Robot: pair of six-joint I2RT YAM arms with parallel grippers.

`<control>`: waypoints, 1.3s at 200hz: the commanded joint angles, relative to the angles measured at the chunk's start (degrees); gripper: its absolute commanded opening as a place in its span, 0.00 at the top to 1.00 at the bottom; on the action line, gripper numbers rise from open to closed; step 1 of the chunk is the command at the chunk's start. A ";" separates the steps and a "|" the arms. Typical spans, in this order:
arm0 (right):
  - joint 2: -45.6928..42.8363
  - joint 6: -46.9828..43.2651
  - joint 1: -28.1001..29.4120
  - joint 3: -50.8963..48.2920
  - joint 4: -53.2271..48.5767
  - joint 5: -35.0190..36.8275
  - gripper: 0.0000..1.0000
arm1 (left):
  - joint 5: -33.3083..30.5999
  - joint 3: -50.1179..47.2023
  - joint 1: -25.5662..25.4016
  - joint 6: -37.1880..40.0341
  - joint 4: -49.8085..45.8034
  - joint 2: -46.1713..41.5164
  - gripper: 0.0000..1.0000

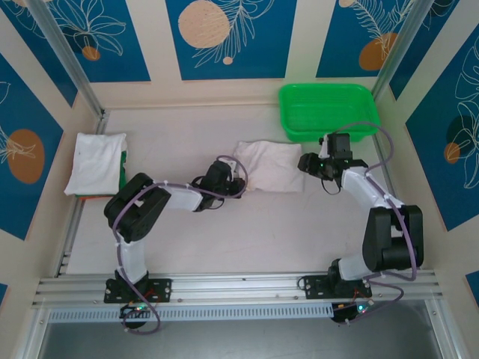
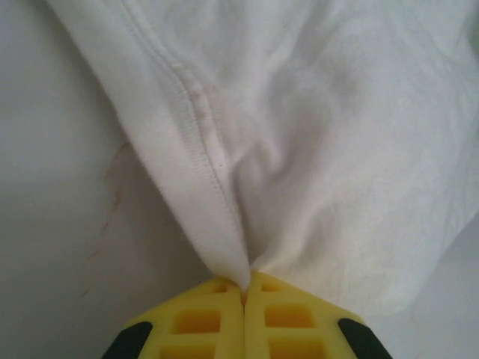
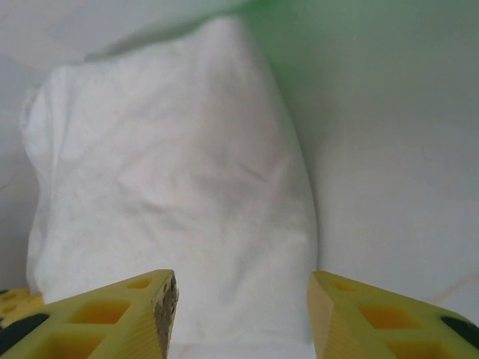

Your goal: Fold and stack the t-shirts

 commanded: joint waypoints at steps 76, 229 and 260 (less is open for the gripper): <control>-13.34 3.29 7.76 -16.97 13.27 0.06 0.43 | 0.64 16.00 -0.07 -2.74 -6.25 -14.07 1.00; 9.60 5.17 13.71 -5.52 26.55 14.81 0.39 | -7.82 17.65 2.54 5.54 -19.02 -36.82 1.00; 7.78 3.69 11.73 -3.45 25.69 11.95 0.83 | -9.54 16.86 3.75 6.86 -20.50 -39.87 1.00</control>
